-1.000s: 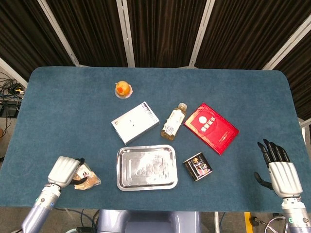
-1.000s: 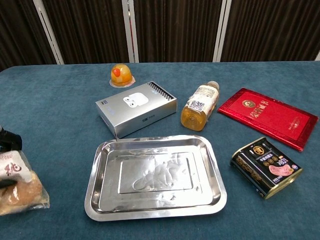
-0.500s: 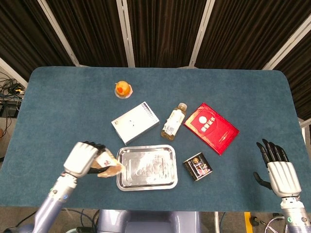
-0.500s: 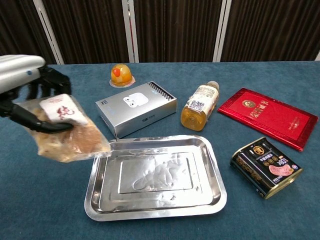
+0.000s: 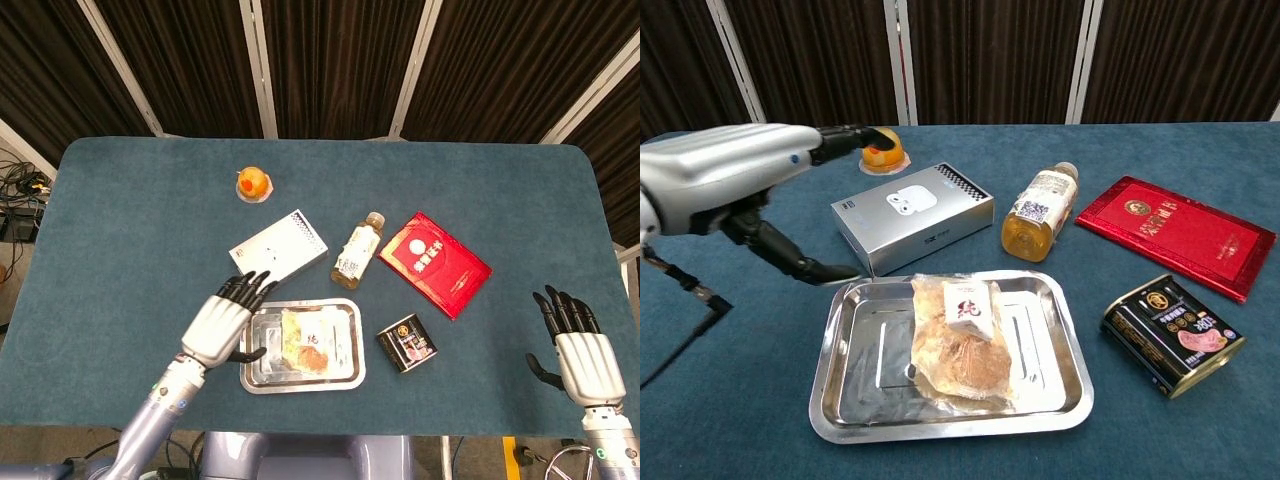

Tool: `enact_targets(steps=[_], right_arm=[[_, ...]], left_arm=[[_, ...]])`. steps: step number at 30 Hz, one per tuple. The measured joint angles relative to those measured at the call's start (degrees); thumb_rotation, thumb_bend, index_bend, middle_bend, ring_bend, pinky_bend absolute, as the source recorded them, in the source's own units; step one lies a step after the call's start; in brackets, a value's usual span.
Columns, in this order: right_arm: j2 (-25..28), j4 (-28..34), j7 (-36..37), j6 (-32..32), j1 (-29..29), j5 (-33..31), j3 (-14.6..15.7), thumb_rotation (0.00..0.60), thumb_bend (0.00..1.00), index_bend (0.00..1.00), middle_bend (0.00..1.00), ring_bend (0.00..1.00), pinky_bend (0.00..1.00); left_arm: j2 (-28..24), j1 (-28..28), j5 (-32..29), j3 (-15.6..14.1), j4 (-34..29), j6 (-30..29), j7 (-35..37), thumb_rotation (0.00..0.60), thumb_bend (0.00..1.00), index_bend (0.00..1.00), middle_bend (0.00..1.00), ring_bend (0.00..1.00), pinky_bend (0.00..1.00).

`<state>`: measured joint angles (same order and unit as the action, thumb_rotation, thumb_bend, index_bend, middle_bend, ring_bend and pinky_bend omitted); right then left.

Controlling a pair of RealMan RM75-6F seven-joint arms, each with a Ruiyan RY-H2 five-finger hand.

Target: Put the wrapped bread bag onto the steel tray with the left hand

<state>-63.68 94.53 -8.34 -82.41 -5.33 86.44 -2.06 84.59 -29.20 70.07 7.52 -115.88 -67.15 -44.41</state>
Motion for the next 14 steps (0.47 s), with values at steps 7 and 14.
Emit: enact_targets(steps=[7, 14], right_arm=[[-0.27, 0.35, -1.03, 0.11, -0.12, 0.32, 0.14, 0.6, 0.3, 0.0, 0.0, 0.0, 0.09], [-0.37, 0.57, -1.64, 0.16, -0.02, 0.4, 0.38, 0.6, 0.3, 0.0, 0.0, 0.0, 0.09]], left_arm=[[-12.93, 8.36, 11.23, -6.17, 0.37, -10.14, 10.12, 0.6, 0.13, 0.0, 0.0, 0.0, 0.08], [-18.22, 17.27, 15.37, -10.02, 10.93, -20.71, 25.13, 0.6, 0.1, 0.0, 0.0, 0.0, 0.03]])
